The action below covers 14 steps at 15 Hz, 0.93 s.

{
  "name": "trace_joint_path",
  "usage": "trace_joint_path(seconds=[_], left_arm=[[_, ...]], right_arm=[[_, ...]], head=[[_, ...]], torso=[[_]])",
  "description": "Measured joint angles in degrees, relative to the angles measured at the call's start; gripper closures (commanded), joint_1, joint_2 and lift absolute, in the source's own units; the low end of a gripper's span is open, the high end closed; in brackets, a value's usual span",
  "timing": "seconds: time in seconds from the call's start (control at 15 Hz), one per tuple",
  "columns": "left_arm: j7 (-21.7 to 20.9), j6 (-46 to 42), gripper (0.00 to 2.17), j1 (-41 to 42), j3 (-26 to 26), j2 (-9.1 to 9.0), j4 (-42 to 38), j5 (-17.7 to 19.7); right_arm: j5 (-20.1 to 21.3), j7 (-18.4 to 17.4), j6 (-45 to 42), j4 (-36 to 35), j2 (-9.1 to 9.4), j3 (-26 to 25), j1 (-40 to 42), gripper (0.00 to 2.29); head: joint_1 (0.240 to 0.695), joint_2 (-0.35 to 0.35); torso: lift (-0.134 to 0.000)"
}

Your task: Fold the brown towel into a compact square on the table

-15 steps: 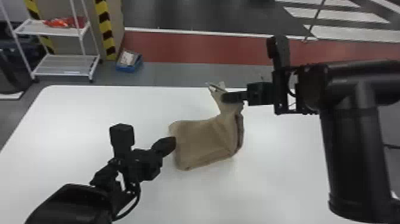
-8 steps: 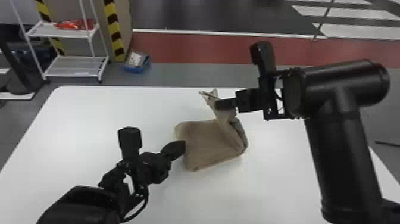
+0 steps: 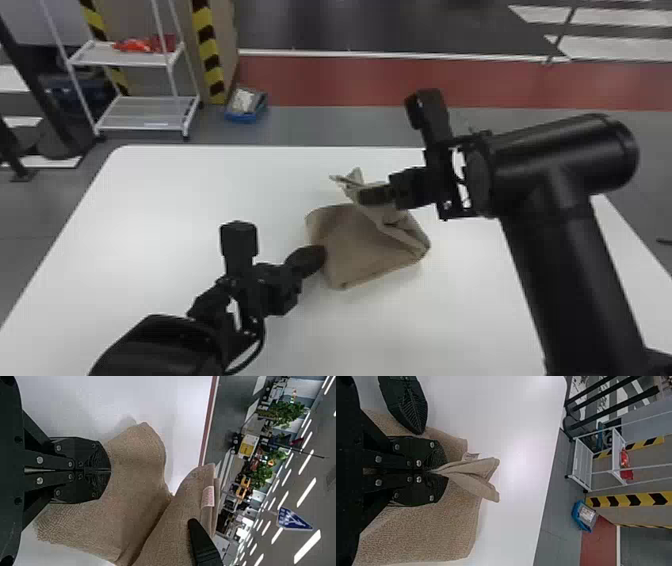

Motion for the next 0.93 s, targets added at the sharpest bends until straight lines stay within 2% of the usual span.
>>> trace_joint_path(seconds=[0.33, 0.47, 0.6, 0.73, 0.93], left_arm=[[0.5, 0.0, 2.14, 0.0, -0.3, -0.16, 0.1, -0.9], [0.5, 0.0, 2.14, 0.0, -0.3, -0.12, 0.1, -0.9], [0.5, 0.0, 2.14, 0.0, -0.3, -0.02, 0.1, -0.9], [0.5, 0.0, 2.14, 0.0, -0.1, 0.03, 0.1, -0.9], [0.4, 0.0, 2.14, 0.0, 0.0, 0.03, 0.2, -0.9]], right_arm=[[1.5, 0.0, -2.8, 1.2, 0.64, 2.9, 2.0, 1.13], [2.4, -0.2, -4.4, 2.1, 1.33, 3.9, 2.4, 1.00], [3.2, -0.7, -5.7, 3.0, 1.62, 4.5, 2.5, 1.00], [3.8, -1.0, -6.9, 3.8, 1.67, 5.1, 2.7, 0.76], [3.6, -0.8, -7.5, 4.0, 1.68, 5.2, 3.1, 0.76]], head=[[0.695, -0.021], [0.695, -0.013], [0.695, -0.006], [0.695, -0.004], [0.695, -0.001]], torso=[[-0.112], [-0.112], [-0.112], [-0.112], [-0.112]])
